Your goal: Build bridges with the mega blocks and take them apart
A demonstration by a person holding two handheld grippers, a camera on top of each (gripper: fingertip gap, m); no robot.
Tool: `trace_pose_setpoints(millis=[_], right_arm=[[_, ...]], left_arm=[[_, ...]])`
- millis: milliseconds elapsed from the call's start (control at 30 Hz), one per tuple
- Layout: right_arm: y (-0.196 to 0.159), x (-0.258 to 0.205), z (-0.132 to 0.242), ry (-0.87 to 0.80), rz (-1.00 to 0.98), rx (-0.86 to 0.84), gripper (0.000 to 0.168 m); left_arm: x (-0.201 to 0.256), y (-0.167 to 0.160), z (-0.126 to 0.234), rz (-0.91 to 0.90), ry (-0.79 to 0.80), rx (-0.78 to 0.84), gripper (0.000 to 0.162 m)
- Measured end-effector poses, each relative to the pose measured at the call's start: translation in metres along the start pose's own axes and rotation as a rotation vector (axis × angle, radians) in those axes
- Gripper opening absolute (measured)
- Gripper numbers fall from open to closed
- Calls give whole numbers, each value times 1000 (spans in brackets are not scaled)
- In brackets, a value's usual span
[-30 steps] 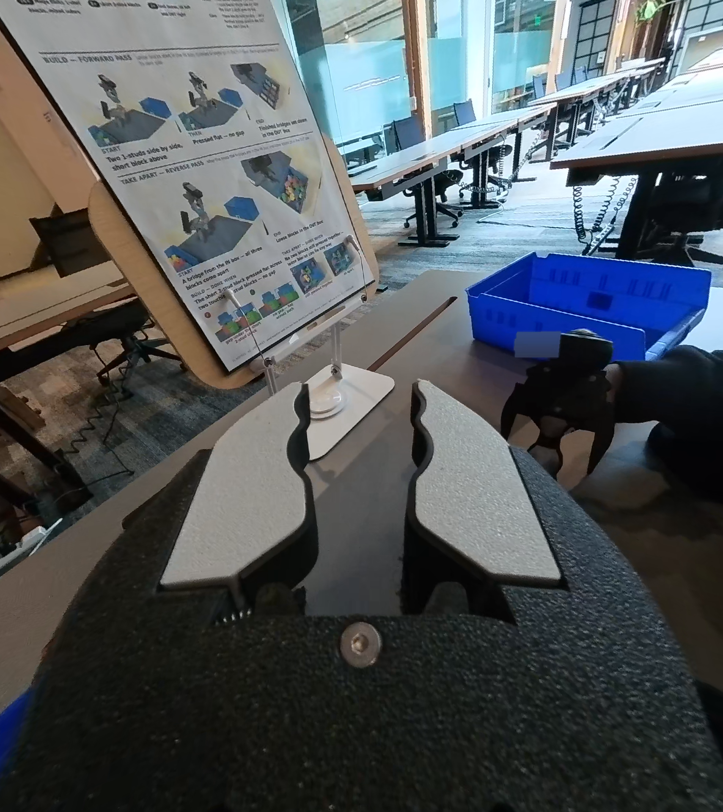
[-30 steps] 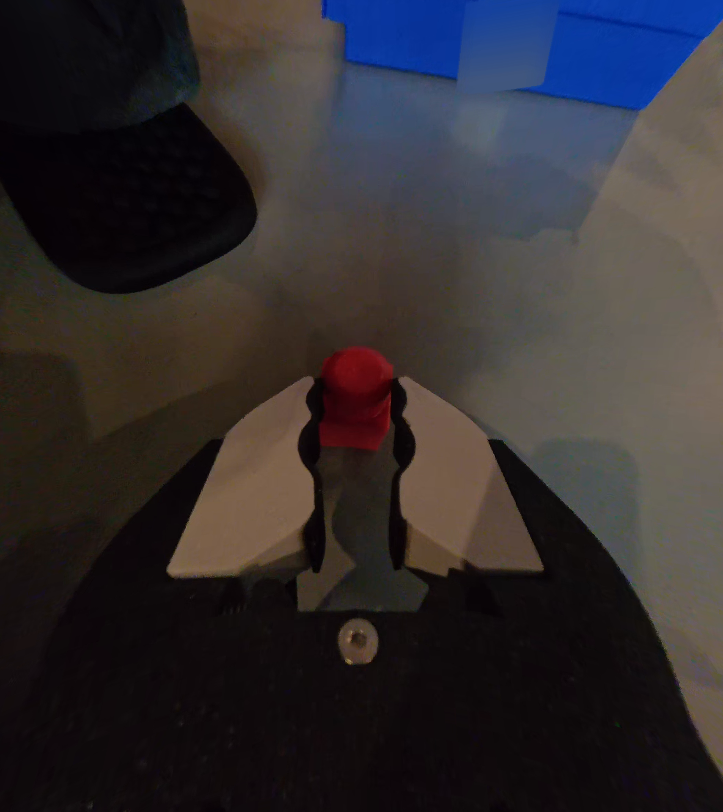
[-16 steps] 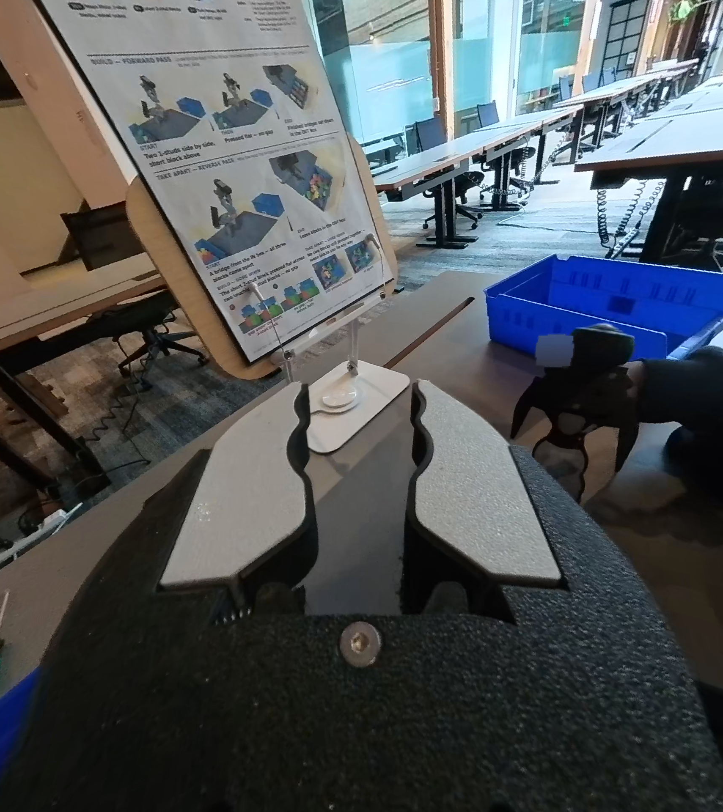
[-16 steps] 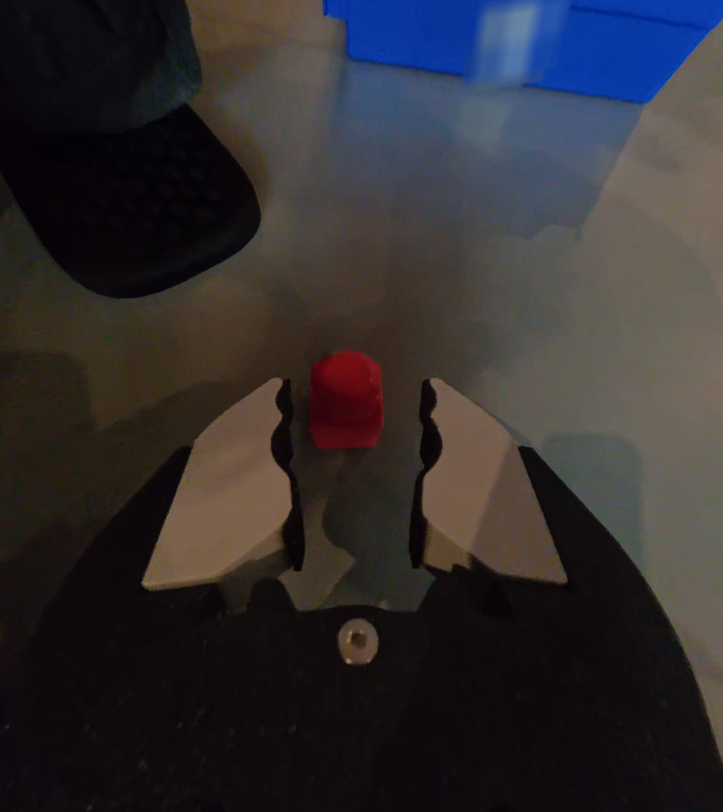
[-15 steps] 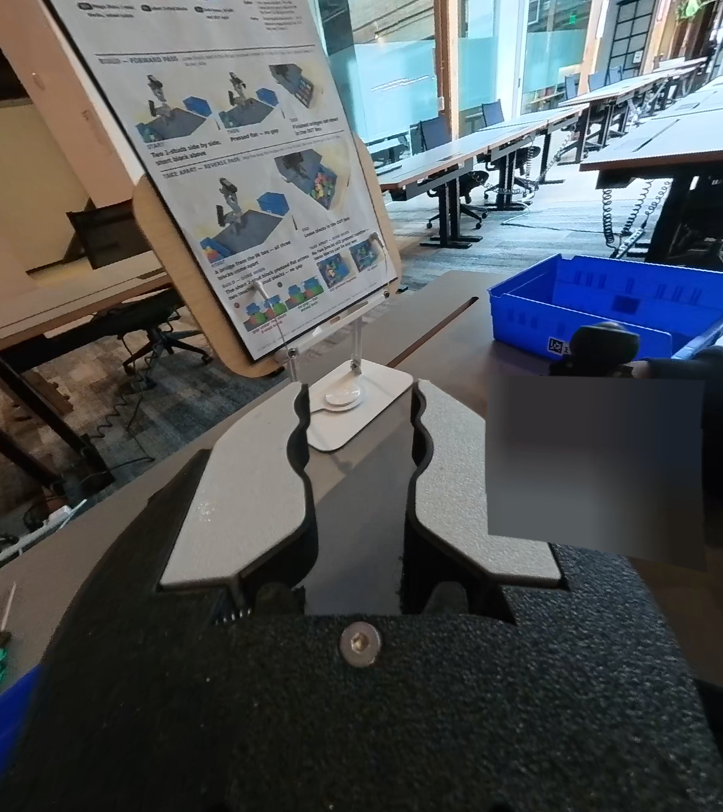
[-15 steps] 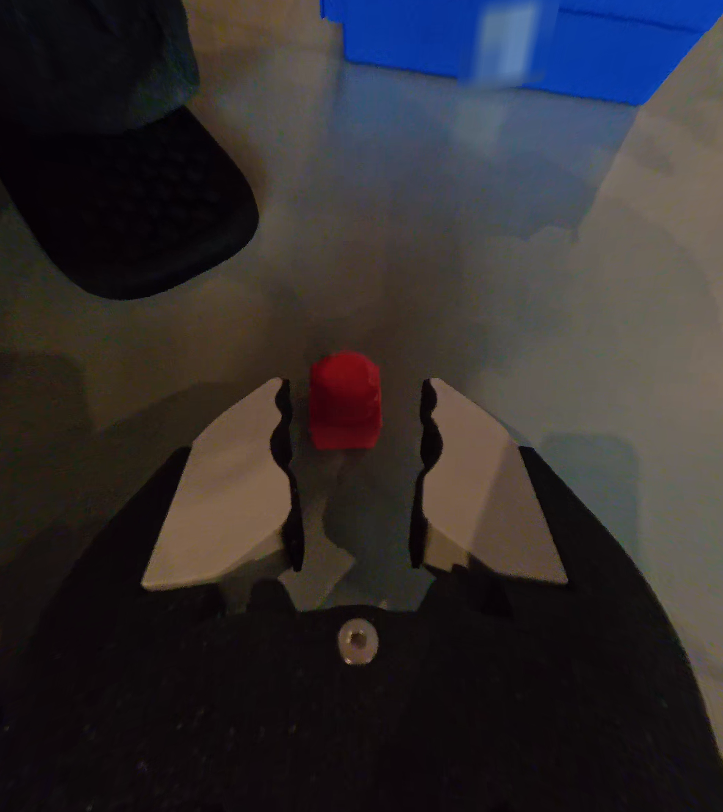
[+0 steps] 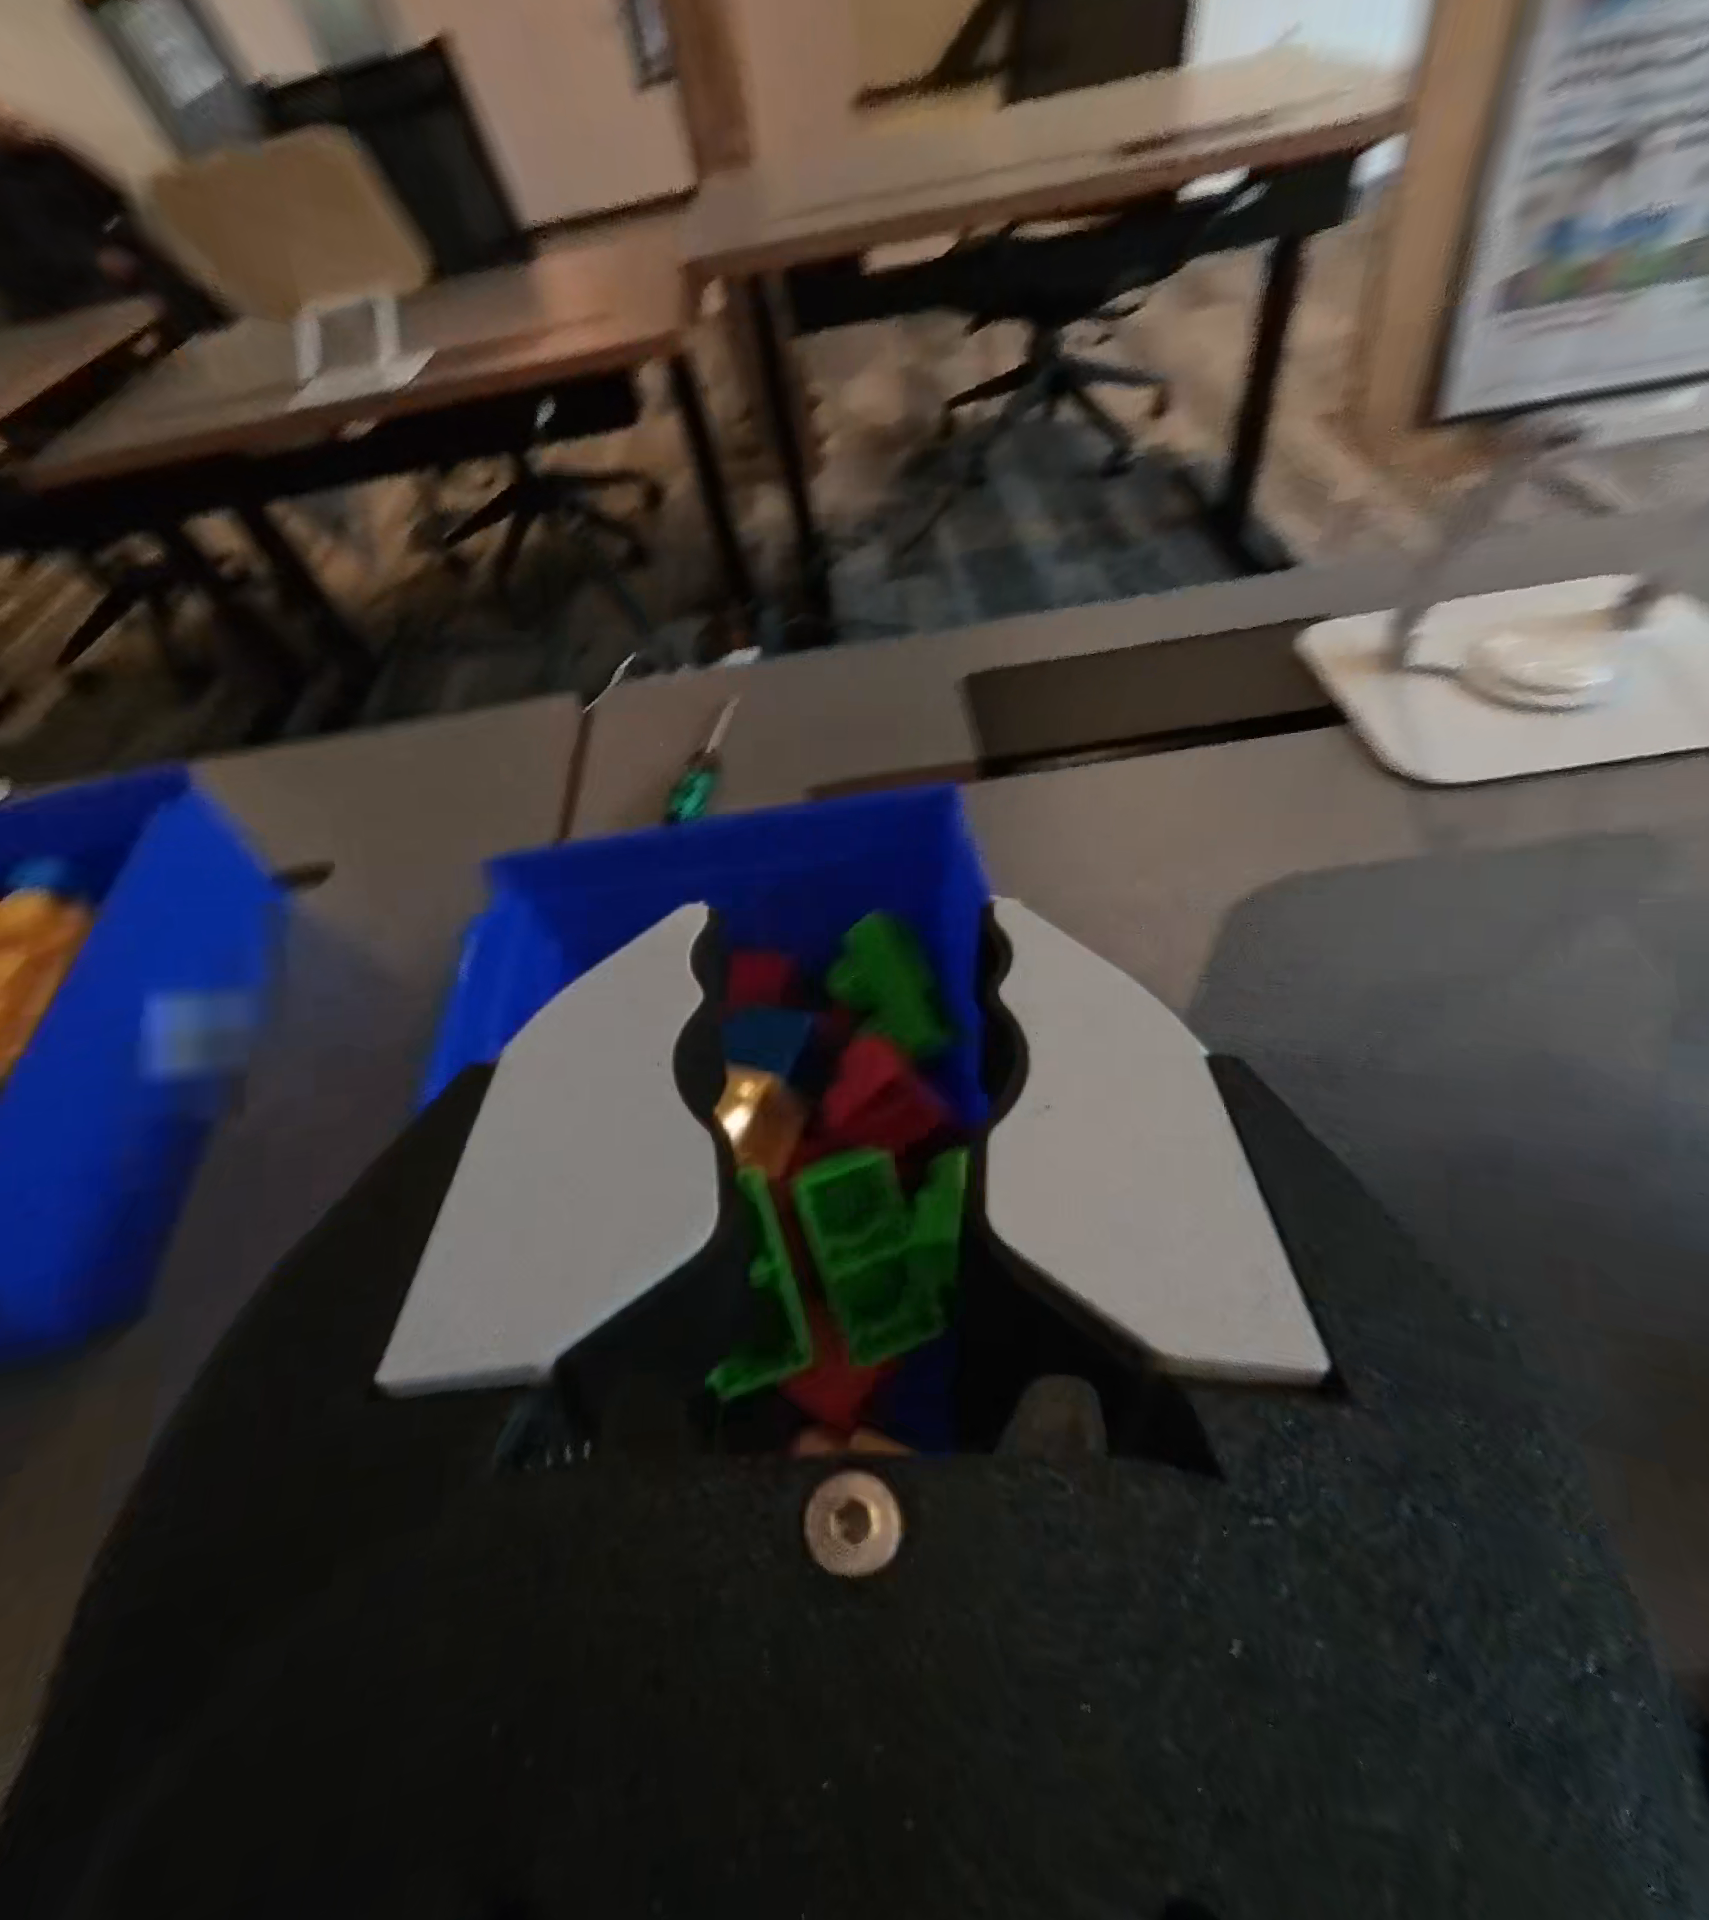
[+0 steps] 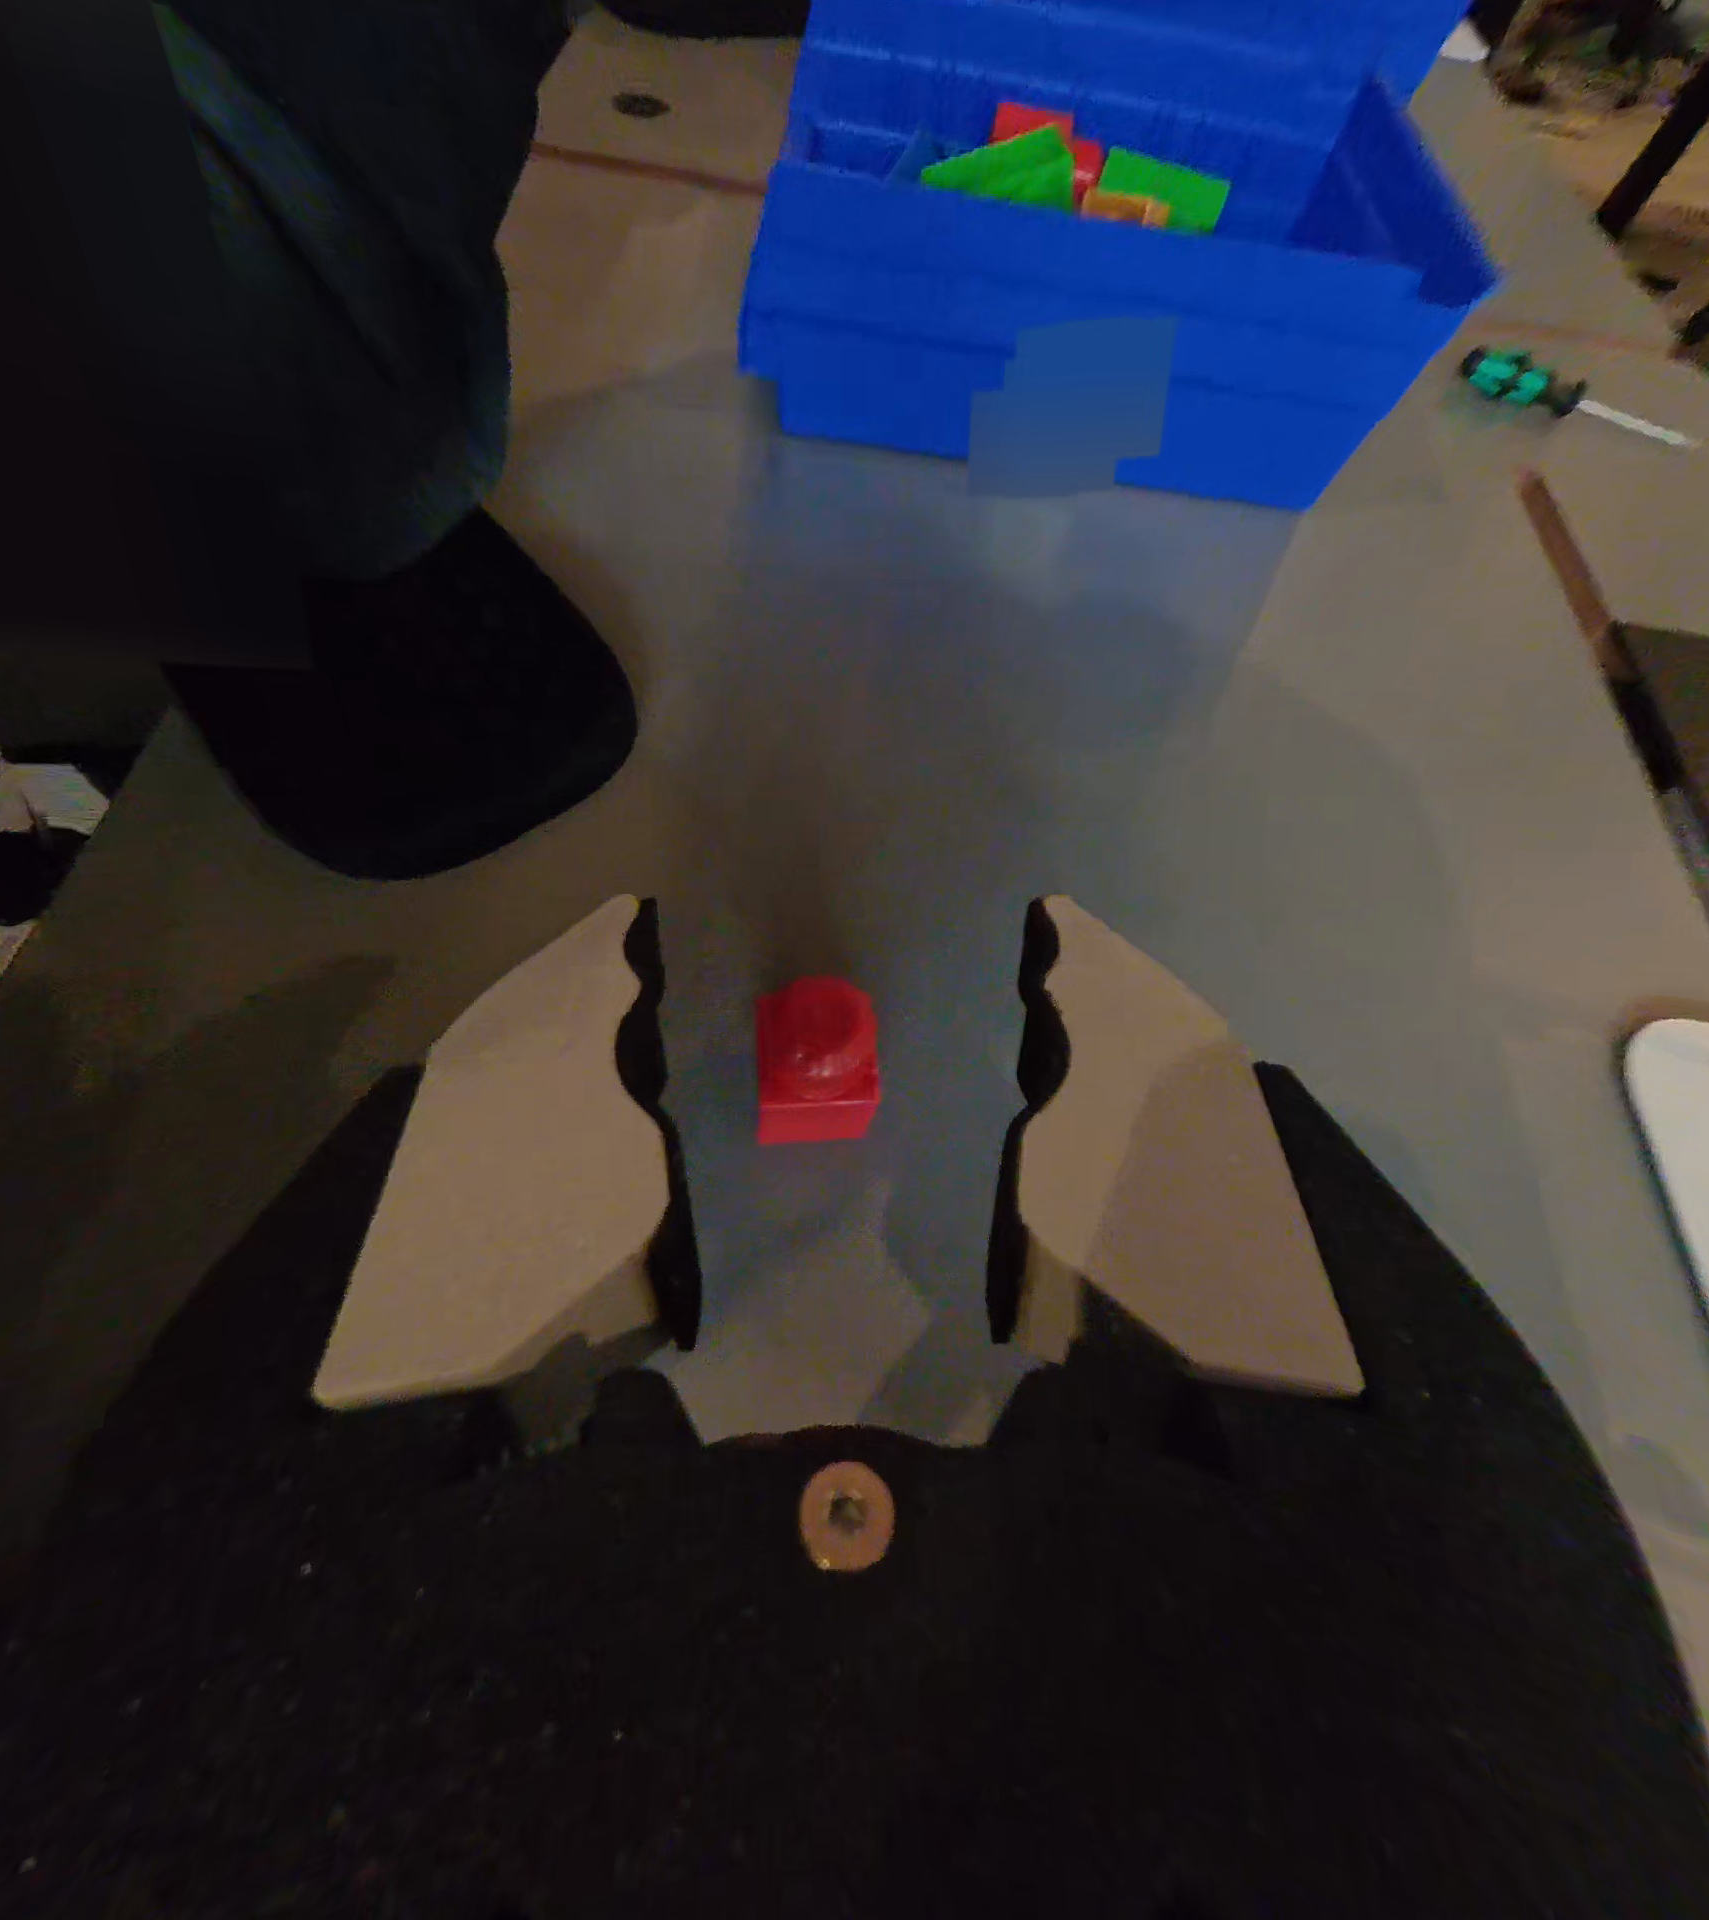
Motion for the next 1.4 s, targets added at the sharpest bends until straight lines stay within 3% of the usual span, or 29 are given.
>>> trace_pose_setpoints(millis=[133,333,467,600,700,833,1067,1200,1300,1400], right_arm=[[34,7,18,-57,45,24,67],[90,27,43,-168,82,61,67],[102,30,57,-190,42,164,66],[90,32,68,-217,25,167,66],[85,38,77,-250,-4,175,65],[84,44,87,-279,-30,216,62],[82,49,94,-312,-33,223,60],[83,47,94,-317,-24,223,60],[83,46,91,-319,-14,207,60],[82,46,90,-322,-10,198,60]], left_arm=[[-31,-26,10,70,198,-134,48],[-61,-67,20,28,429,-461,50],[-69,-92,26,5,461,-623,45],[-76,-108,24,235,443,-604,40],[-79,-118,20,412,421,-583,43],[-81,-131,11,513,369,-577,57],[-91,-164,-4,590,382,-650,60],[-95,-169,-10,602,386,-618,54],[-97,-171,-12,570,417,-629,39],[-97,-170,-12,560,405,-617,37]])
Point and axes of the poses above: each gripper's, where its closed fingertips meet, z back along the fingers, y out of its top, x = y × z across the jaws, the point moved 6 cm from there along z, back along the fingers, and after that the axes turned 11 degrees about -y, right-handed, at the moved point
